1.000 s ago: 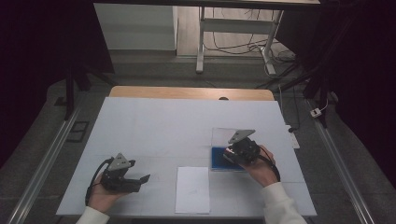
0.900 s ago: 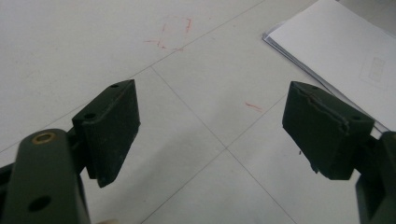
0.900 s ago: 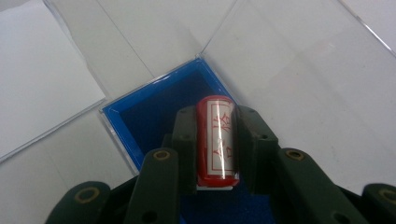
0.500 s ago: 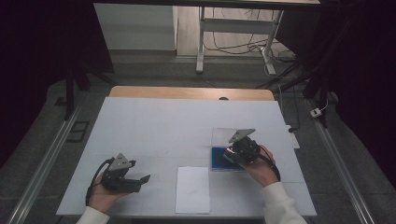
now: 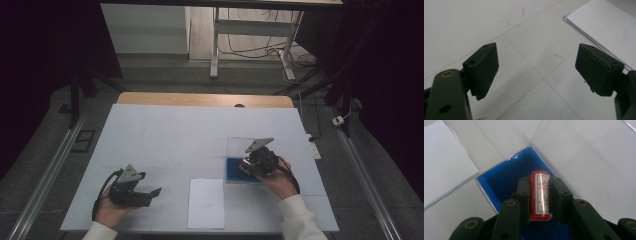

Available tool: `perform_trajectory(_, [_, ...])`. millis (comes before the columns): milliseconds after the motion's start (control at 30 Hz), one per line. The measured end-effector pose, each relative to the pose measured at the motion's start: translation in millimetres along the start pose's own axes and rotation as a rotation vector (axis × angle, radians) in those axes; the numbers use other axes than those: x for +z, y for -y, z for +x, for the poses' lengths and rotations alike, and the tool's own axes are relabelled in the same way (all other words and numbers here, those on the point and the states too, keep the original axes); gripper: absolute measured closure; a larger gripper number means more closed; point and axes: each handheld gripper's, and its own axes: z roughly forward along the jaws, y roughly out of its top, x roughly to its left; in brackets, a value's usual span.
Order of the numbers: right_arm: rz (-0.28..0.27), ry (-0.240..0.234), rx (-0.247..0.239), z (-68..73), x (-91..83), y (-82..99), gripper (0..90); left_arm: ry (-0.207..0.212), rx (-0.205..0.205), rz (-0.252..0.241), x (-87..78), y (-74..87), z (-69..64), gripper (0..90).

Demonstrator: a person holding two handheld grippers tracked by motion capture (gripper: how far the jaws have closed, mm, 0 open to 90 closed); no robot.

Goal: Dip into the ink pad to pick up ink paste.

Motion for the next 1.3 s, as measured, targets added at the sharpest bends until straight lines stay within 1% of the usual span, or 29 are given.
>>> perform_trajectory(267, [-0.013,-0.005,0.001,-1.0,0.5,2.3,70.5,-0.001,0.004,0.01,2.2,-0.3,-1.0,19.0])
perform_trajectory(333, [-0.021,-0.013,0.012,-1.6,0.8,3.1,70.6,0.0,0.005,0.01,2.2,-0.3,-1.4,19.0])
perform_trajectory(800, [-0.025,-0.014,0.01,-1.7,1.0,3.9,70.5,-0.001,0.005,0.009,1.8,-0.4,-1.5,19.1])
perform_trajectory(967, [-0.034,-0.021,0.02,-3.0,0.9,5.7,70.5,0.0,0.004,0.006,1.3,-0.4,-1.4,19.1])
perform_trajectory(1067, [-0.031,-0.015,0.015,-2.2,1.0,4.8,70.4,-0.002,0.005,0.007,1.2,-0.3,-1.2,19.1])
perform_trajectory(1133, [-0.019,-0.005,-0.011,-0.4,0.4,2.6,70.3,-0.003,0.003,0.005,0.9,-0.1,-0.9,19.1])
perform_trajectory(1167, [-0.023,-0.004,-0.014,-0.2,-0.2,2.2,70.2,-0.004,0.002,0.005,0.9,0.1,-0.6,19.1])
perform_trajectory(1200, [-0.039,-0.011,-0.002,-1.2,-1.9,2.5,70.1,-0.005,0.002,0.005,1.0,0.2,-0.3,19.1])
perform_trajectory(1267, [-0.049,-0.027,0.014,-4.7,-4.7,4.0,70.0,-0.005,0.002,0.005,0.9,0.3,0.1,19.1])
perform_trajectory(1300, [-0.069,-0.037,0.039,-7.1,-6.7,5.9,69.9,-0.004,0.001,0.003,0.8,0.3,0.4,19.2])
